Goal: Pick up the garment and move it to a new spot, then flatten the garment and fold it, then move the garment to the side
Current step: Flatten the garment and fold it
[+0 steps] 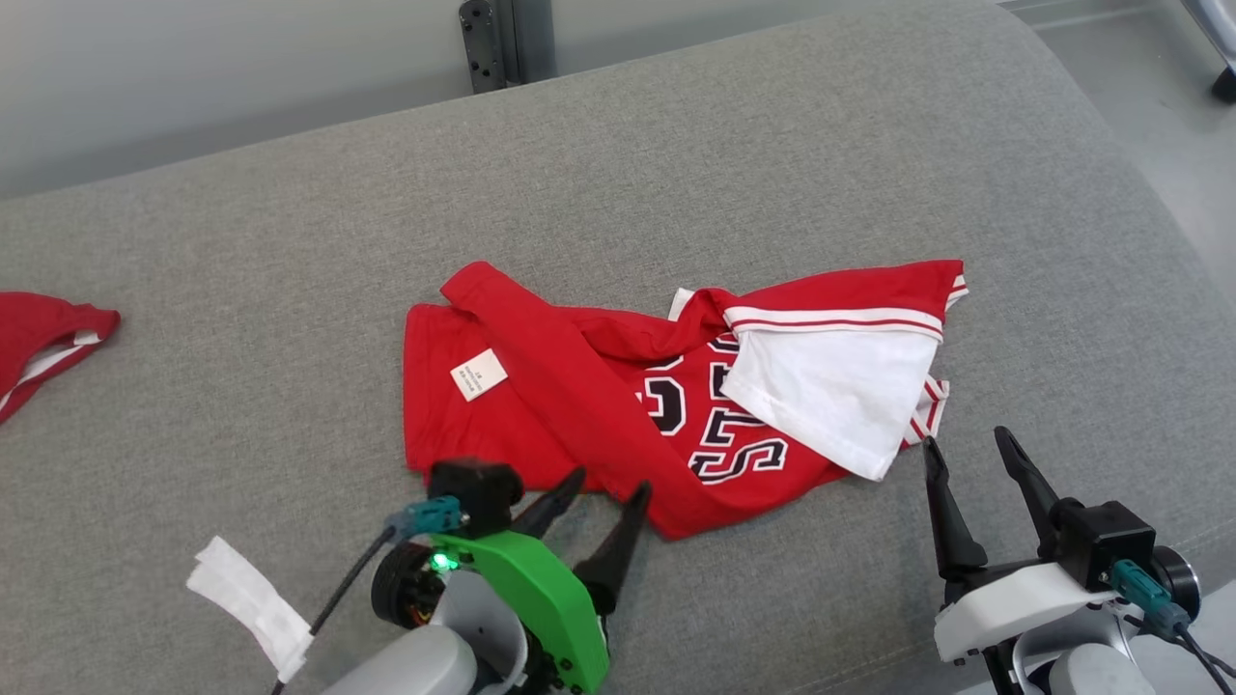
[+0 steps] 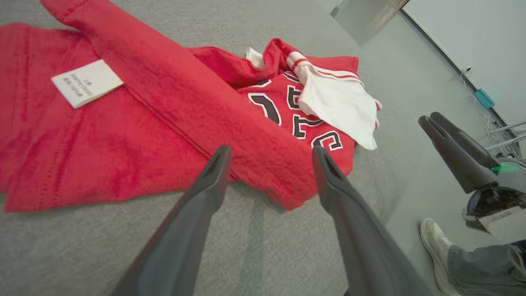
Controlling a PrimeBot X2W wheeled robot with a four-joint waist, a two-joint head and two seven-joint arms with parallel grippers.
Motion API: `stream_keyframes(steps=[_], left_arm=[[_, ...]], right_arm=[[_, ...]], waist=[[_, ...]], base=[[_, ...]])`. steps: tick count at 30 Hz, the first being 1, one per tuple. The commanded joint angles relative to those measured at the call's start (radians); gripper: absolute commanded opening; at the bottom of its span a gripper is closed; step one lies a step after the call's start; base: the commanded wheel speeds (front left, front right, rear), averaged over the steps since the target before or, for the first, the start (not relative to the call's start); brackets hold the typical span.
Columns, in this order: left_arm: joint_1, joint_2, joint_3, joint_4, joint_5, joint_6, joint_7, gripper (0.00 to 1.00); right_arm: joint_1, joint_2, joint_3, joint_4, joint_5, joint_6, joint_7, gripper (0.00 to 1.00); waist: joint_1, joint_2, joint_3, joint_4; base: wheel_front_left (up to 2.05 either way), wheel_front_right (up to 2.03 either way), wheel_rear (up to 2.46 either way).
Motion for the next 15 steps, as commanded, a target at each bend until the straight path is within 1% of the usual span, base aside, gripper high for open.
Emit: stream_keyframes(steps=[1,2,4,7,13,15], left_arm=[[0.013,0.003,-0.01,0.0,0.016,0.011,0.013,1.0],[0.018,-0.007,-0.019,0.001,0.013,0.016,0.022,1.0],[0.039,-0.031,-0.024,0.007,-0.021,0.01,0.033,1.0],[0.041,-0.036,-0.027,0.043,-0.037,-0.002,0.043,1.0],[0.01,-0.072,-0.021,0.166,-0.057,-0.031,0.043,1.0],[0.002,-0.085,-0.019,0.201,-0.062,-0.055,0.035,1.0]], right_arm=[[-0.011,-0.002,0.006,-0.004,-0.001,0.0,-0.003,1.0],[-0.014,-0.001,0.008,-0.004,0.0,0.0,-0.003,1.0],[-0.016,0.001,0.007,-0.005,0.005,0.0,-0.003,1.0],[-0.014,0.004,0.007,-0.003,0.008,0.0,-0.003,1.0],[-0.026,0.01,0.008,-0.001,0.013,0.0,-0.003,1.0],[-0.03,0.011,0.01,0.001,0.015,0.0,-0.003,1.0]], waist=[[0.0,-0.0001,0.008,-0.01],[0.0,-0.0001,0.012,-0.015],[0.0,-0.0001,0.018,-0.024],[0.0,-0.0001,0.03,-0.036],[0.0,-0.0001,0.052,-0.055],[0.0,-0.0001,0.057,-0.061]], base=[[0.0,0.0,0.0],[0.0,0.0,0.0],[0.0,0.0,0.0],[0.0,0.0,0.0],[0.0,0.0,0.0],[0.0,0.0,0.0]])
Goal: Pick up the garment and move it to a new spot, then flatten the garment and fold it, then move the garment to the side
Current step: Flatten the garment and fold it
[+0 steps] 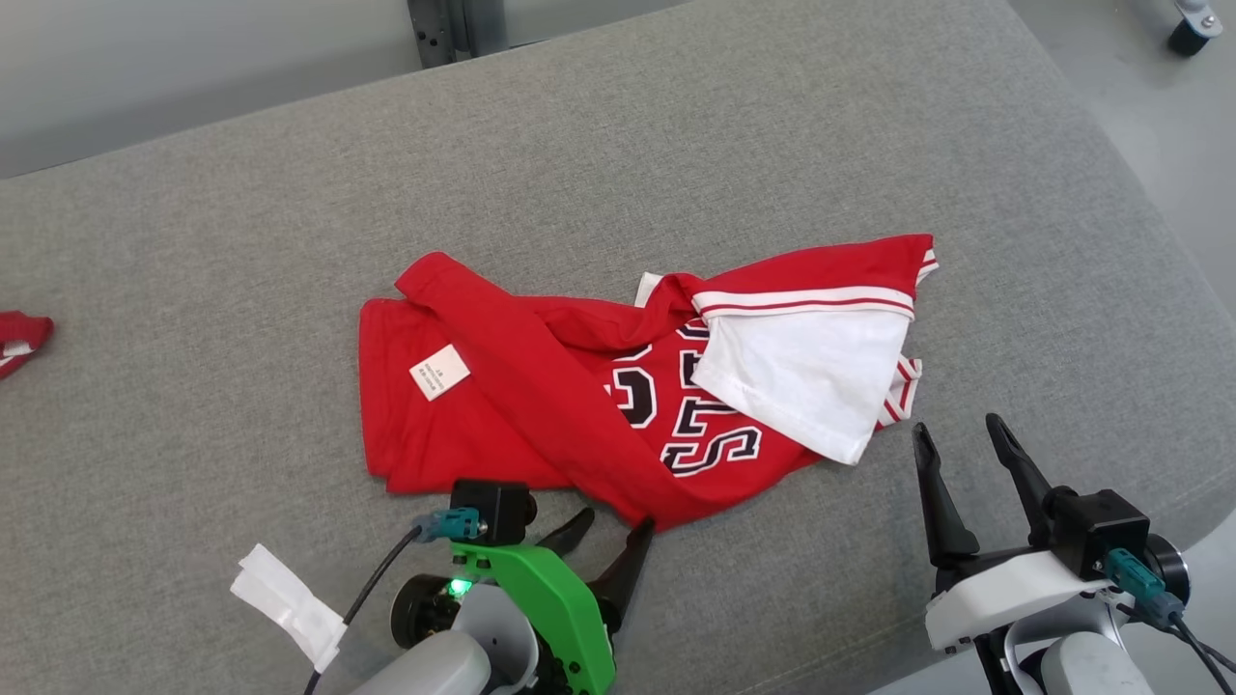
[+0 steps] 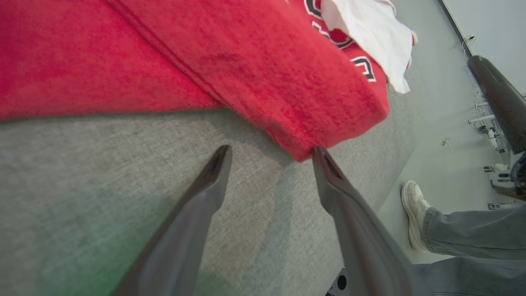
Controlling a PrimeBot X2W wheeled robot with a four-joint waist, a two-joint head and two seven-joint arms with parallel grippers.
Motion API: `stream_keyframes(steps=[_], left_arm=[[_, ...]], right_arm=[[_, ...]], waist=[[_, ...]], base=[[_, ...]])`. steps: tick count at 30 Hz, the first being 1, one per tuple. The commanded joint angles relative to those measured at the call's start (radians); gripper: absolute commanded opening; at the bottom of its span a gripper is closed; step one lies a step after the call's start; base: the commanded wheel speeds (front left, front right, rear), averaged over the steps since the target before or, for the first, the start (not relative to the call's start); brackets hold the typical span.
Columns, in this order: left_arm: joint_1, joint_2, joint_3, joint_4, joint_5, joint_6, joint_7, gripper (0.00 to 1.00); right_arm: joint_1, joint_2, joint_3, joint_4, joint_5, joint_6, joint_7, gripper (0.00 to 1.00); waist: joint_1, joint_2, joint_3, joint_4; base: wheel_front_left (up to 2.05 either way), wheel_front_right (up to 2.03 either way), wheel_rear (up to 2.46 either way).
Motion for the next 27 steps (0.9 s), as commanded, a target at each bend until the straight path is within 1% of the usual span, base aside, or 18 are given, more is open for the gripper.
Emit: stream_keyframes(steps=[1,2,3,4,5,6,9,11,13,16,19,27], left_arm=[[-0.008,-0.009,0.003,0.022,-0.019,-0.017,-0.001,1.0],[-0.012,-0.015,-0.001,0.035,-0.018,-0.028,0.005,1.0],[-0.018,-0.021,-0.004,0.045,-0.017,-0.039,0.005,0.91],[-0.023,-0.03,-0.003,0.054,-0.02,-0.05,0.0,0.47],[-0.025,-0.039,-0.005,0.062,-0.026,-0.064,0.002,0.14],[-0.028,-0.046,-0.008,0.068,-0.029,-0.077,0.003,0.0],[-0.041,-0.066,0.003,0.073,-0.033,-0.112,-0.027,0.0],[-0.049,-0.071,0.005,0.072,-0.029,-0.126,-0.039,0.0],[-0.052,-0.087,0.012,0.046,-0.041,-0.141,-0.049,0.0],[-0.06,-0.1,0.035,-0.021,-0.065,-0.146,-0.059,0.0],[-0.06,-0.111,0.07,-0.122,-0.087,-0.129,-0.072,0.0],[-0.042,-0.129,0.144,-0.382,-0.134,-0.03,-0.093,0.0]], right_arm=[[-0.01,0.002,0.0,0.001,0.007,0.0,-0.003,1.0],[-0.012,0.003,-0.001,0.001,0.007,0.0,-0.003,1.0],[-0.013,0.003,-0.002,0.001,0.007,0.0,-0.003,1.0],[-0.013,0.004,-0.003,0.001,0.006,0.0,-0.003,1.0],[-0.012,0.004,-0.003,0.002,0.006,0.0,-0.003,1.0],[-0.011,0.005,-0.005,0.004,0.005,0.0,-0.003,1.0],[-0.009,0.006,-0.007,0.007,0.006,0.0,-0.003,1.0],[-0.007,0.006,-0.007,0.009,0.004,0.0,-0.003,1.0],[-0.001,0.007,-0.008,0.01,0.003,0.0,-0.003,1.0],[0.004,0.008,-0.009,0.011,0.002,0.0,-0.003,1.0],[0.009,0.008,-0.01,0.013,0.001,0.0,-0.003,1.0],[0.02,0.009,-0.006,0.018,0.002,0.0,-0.003,1.0]], waist=[[0.0,0.0,0.008,-0.01],[0.0,0.0,0.008,-0.012],[0.0,0.0,0.009,-0.015],[0.0,0.0,0.01,-0.017],[0.0,0.0,0.01,-0.019],[0.0,0.0,0.009,-0.021],[0.0,0.0,0.005,-0.028],[0.0,0.0,-0.001,-0.032],[0.0,0.0,-0.008,-0.035],[0.0,0.0,-0.018,-0.038],[0.0,0.0,-0.031,-0.041],[0.0,0.0,-0.059,-0.053]], base=[[0.0,0.0,0.0],[0.0,0.0,0.0],[0.0,0.0,0.0],[0.0,0.0,0.0],[0.0,0.0,0.0],[0.0,0.0,0.0],[0.0,0.0,0.0],[0.0,0.0,0.0],[0.0,0.0,0.0],[0.0,0.0,0.0],[0.0,0.0,0.0],[0.0,0.0,0.0]])
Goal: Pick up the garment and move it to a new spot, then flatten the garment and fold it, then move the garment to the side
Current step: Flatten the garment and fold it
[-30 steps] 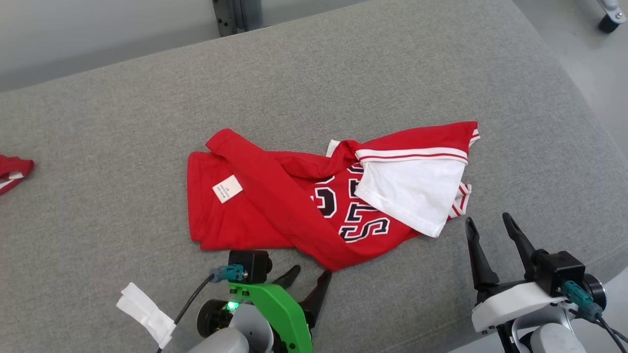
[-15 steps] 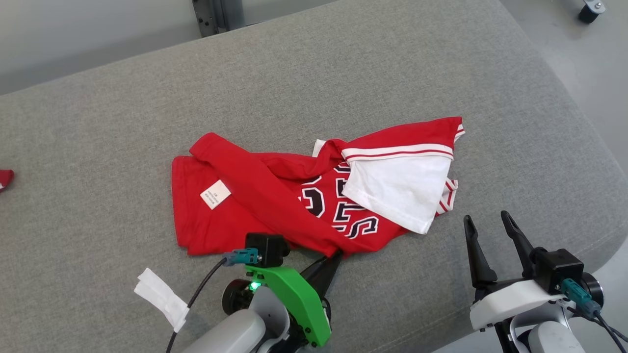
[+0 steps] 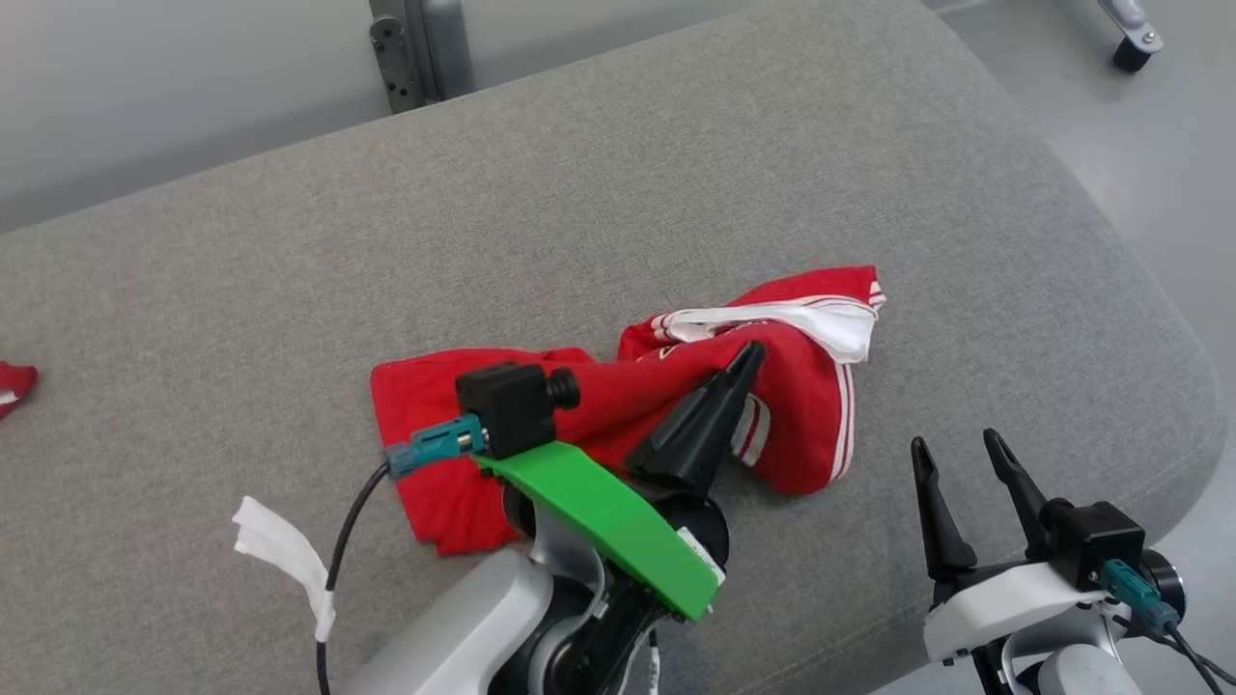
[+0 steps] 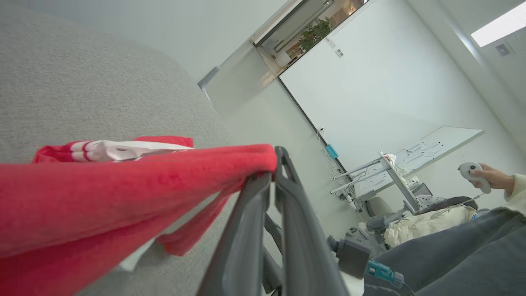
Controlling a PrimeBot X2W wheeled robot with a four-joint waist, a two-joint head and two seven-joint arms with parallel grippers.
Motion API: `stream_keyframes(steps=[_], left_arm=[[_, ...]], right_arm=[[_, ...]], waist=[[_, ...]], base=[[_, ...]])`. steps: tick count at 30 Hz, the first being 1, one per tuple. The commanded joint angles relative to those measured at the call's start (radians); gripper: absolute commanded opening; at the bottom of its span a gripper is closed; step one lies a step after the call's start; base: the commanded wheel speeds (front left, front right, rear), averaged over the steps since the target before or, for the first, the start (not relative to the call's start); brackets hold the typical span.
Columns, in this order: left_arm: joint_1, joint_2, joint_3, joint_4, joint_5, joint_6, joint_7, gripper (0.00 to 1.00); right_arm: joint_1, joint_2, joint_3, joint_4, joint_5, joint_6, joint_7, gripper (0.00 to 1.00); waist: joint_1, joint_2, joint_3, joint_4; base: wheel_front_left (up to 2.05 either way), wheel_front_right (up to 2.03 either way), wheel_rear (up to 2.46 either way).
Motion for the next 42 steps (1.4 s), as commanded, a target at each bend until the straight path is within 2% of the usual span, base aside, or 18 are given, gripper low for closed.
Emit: stream_keyframes(steps=[1,5,9,15,22,24,25,29,34,37,42], left_arm=[[0.0,-0.002,0.009,-0.036,-0.009,0.016,0.0,0.0],[-0.018,-0.015,0.044,-0.106,-0.019,0.067,-0.003,0.0],[-0.045,-0.029,0.083,-0.067,-0.036,0.103,0.002,0.0],[-0.135,-0.037,0.115,0.184,-0.029,0.108,0.016,0.0],[-0.224,-0.075,0.122,0.573,-0.016,0.066,-0.026,0.0],[-0.249,-0.079,0.111,0.654,0.004,0.05,-0.042,0.49],[-0.252,-0.083,0.108,0.69,0.0,0.039,-0.046,0.99],[-0.257,-0.08,0.078,0.752,0.019,-0.01,-0.05,1.0],[-0.218,-0.025,0.023,0.696,0.073,-0.047,-0.045,1.0],[-0.189,0.032,-0.015,0.584,0.121,-0.03,-0.048,1.0],[-0.082,0.122,-0.108,0.296,0.165,0.047,0.034,1.0]], right_arm=[[0.008,-0.001,-0.001,0.003,0.0,0.0,-0.003,1.0],[0.011,0.0,-0.005,0.004,0.0,0.0,-0.003,1.0],[0.005,0.0,-0.003,0.007,0.004,0.0,-0.003,1.0],[-0.017,0.001,0.015,0.012,0.016,0.0,-0.003,1.0],[-0.036,0.003,0.024,0.018,0.027,0.0,-0.003,1.0],[-0.038,0.003,0.023,0.02,0.029,0.0,-0.003,1.0],[-0.039,0.003,0.02,0.021,0.031,0.0,-0.003,1.0],[-0.026,0.003,0.005,0.019,0.029,0.0,-0.003,1.0],[-0.008,0.003,-0.014,0.016,0.022,0.0,-0.003,1.0],[0.003,0.003,-0.02,0.015,0.017,0.0,-0.003,1.0],[0.014,0.003,-0.026,0.008,0.01,0.0,-0.003,1.0]], waist=[[0.0,-0.0001,-0.009,-0.006],[0.0,-0.0001,-0.014,-0.012],[0.0,-0.0001,-0.008,-0.02],[0.0,-0.0001,0.024,-0.048],[0.0,-0.0001,0.062,-0.086],[0.0,-0.0001,0.066,-0.092],[0.0,-0.0001,0.066,-0.093],[0.0,-0.0001,0.061,-0.085],[0.0,-0.0001,0.04,-0.054],[0.0,-0.0001,0.022,-0.033],[0.0,-0.0001,0.004,-0.003]], base=[[0.0,0.0,0.0],[0.0,0.0,0.0],[0.0,0.0,0.0],[0.0,0.0,0.0],[0.0,0.0,0.0],[0.0,0.0,0.0],[0.0,0.0,0.0],[0.0,0.0,0.0],[0.0,0.0,0.0],[0.0,0.0,0.0],[0.0,0.0,0.0]])
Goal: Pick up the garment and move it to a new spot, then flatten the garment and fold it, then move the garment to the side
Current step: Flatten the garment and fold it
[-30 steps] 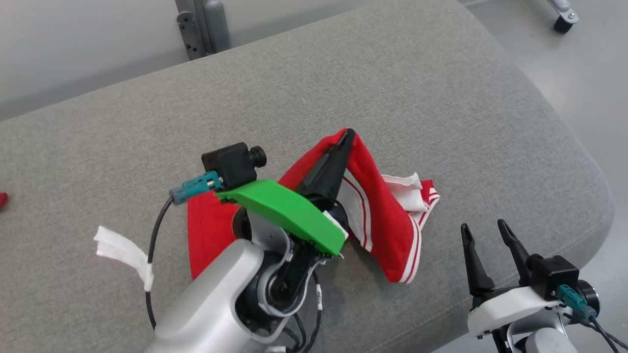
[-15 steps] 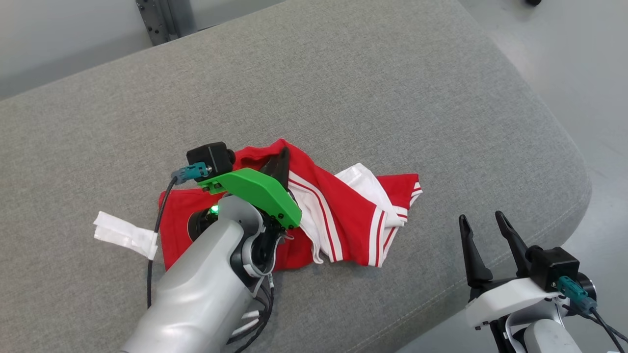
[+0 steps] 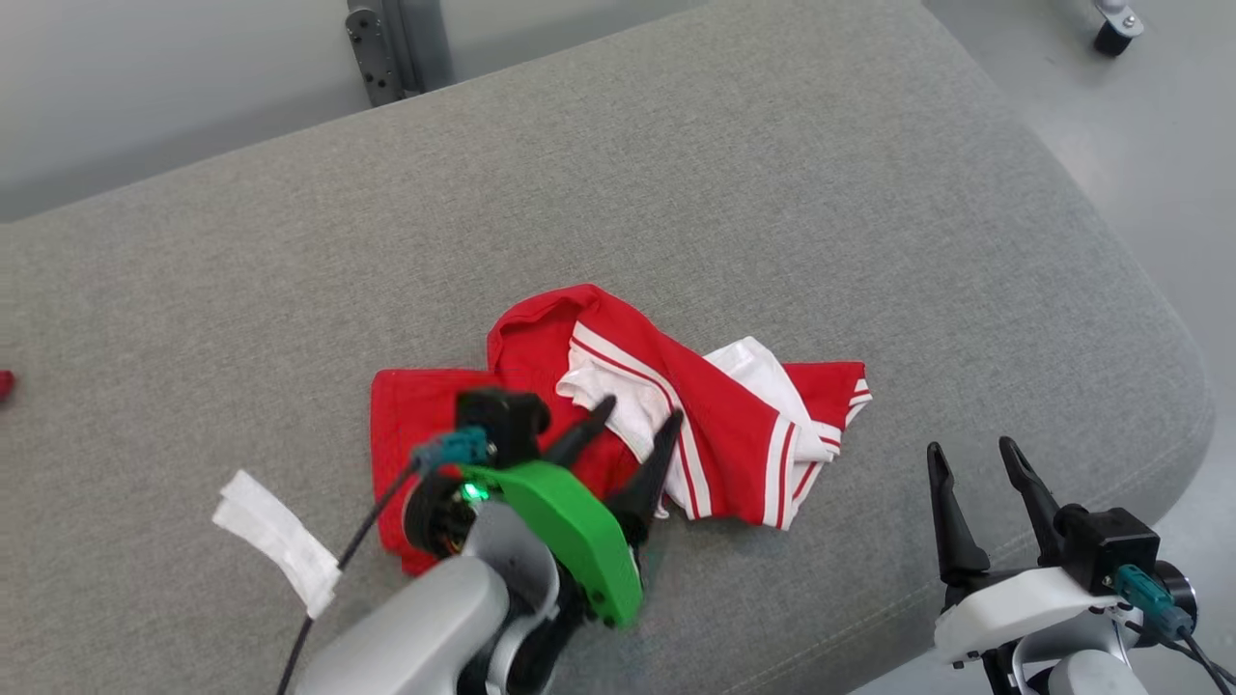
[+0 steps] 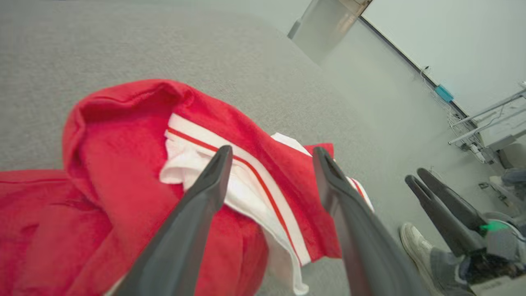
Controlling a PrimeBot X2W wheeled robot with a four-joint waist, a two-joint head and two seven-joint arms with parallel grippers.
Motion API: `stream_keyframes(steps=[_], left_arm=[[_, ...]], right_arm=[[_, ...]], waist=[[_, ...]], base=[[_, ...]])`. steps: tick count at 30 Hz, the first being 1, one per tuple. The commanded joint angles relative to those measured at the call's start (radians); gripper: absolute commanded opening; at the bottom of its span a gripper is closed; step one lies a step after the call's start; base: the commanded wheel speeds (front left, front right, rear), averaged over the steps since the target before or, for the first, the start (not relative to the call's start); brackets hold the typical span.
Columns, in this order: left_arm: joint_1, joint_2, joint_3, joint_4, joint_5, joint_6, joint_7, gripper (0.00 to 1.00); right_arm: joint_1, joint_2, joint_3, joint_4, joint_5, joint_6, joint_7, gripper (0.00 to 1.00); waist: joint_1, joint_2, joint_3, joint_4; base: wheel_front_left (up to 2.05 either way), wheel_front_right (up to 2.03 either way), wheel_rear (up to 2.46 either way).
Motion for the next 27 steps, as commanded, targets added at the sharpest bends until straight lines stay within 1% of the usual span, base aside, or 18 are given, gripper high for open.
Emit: stream_keyframes(steps=[1,2,4,7,10,15,16,17,19,20,22,23,27], left_arm=[[0.031,0.032,-0.017,-0.054,0.014,0.027,0.023,1.0],[0.047,0.053,-0.032,-0.102,0.027,0.052,0.038,1.0],[0.085,0.072,-0.051,-0.162,0.029,0.093,0.058,1.0],[0.113,0.084,-0.067,-0.201,0.028,0.129,0.08,1.0],[0.115,0.079,-0.084,-0.199,0.037,0.138,0.091,1.0],[0.095,0.044,-0.095,-0.169,0.026,0.128,0.103,1.0],[0.09,0.039,-0.097,-0.153,0.024,0.125,0.108,0.95],[0.086,0.033,-0.098,-0.14,0.023,0.123,0.109,0.76],[0.077,0.02,-0.096,-0.114,0.021,0.119,0.107,0.49],[0.072,0.015,-0.094,-0.101,0.02,0.115,0.105,0.45],[0.064,0.006,-0.091,-0.074,0.014,0.11,0.106,0.22],[0.059,0.001,-0.088,-0.06,0.013,0.108,0.103,0.0],[0.044,-0.026,-0.07,-0.037,-0.002,0.08,0.085,0.0]], right_arm=[[0.006,0.0,0.002,-0.004,-0.004,0.0,-0.003,1.0],[0.006,0.0,0.001,-0.005,-0.005,0.0,-0.003,1.0],[0.003,-0.001,0.003,-0.006,-0.005,0.0,-0.003,1.0],[-0.006,-0.001,0.009,-0.005,-0.006,0.0,-0.003,1.0],[-0.013,-0.001,0.014,-0.004,-0.004,0.0,-0.003,1.0],[-0.017,0.0,0.018,-0.001,0.002,0.0,-0.003,1.0],[-0.019,0.0,0.02,-0.001,0.004,0.0,-0.003,1.0],[-0.019,-0.001,0.02,0.0,0.007,0.0,-0.003,1.0],[-0.022,0.0,0.022,0.002,0.01,0.0,-0.003,1.0],[-0.022,0.0,0.022,0.003,0.012,0.0,-0.003,1.0],[-0.021,-0.001,0.022,0.005,0.013,0.0,-0.003,1.0],[-0.022,0.0,0.022,0.005,0.013,0.0,-0.003,1.0],[-0.022,0.0,0.024,0.008,0.016,0.0,-0.003,1.0]], waist=[[0.0,0.0,-0.015,0.023],[0.0,0.0,-0.015,0.026],[0.0,0.0,-0.013,0.033],[0.0,0.0,-0.007,0.036],[0.0,0.0,0.0,0.032],[0.0,0.0,0.014,0.016],[0.0,0.0,0.016,0.01],[0.0,0.0,0.017,0.006],[0.0,0.0,0.02,-0.003],[0.0,0.0,0.02,-0.007],[0.0,0.0,0.021,-0.014],[0.0,0.0,0.021,-0.017],[0.0,0.0,0.02,-0.028]], base=[[0.0,0.0,0.0],[0.0,0.0,0.0],[0.0,0.0,0.0],[0.0,0.0,0.0],[0.0,0.0,0.0],[0.0,0.0,0.0],[0.0,0.0,0.0],[0.0,0.0,0.0],[0.0,0.0,0.0],[0.0,0.0,0.0],[0.0,0.0,0.0],[0.0,0.0,0.0],[0.0,0.0,0.0]])
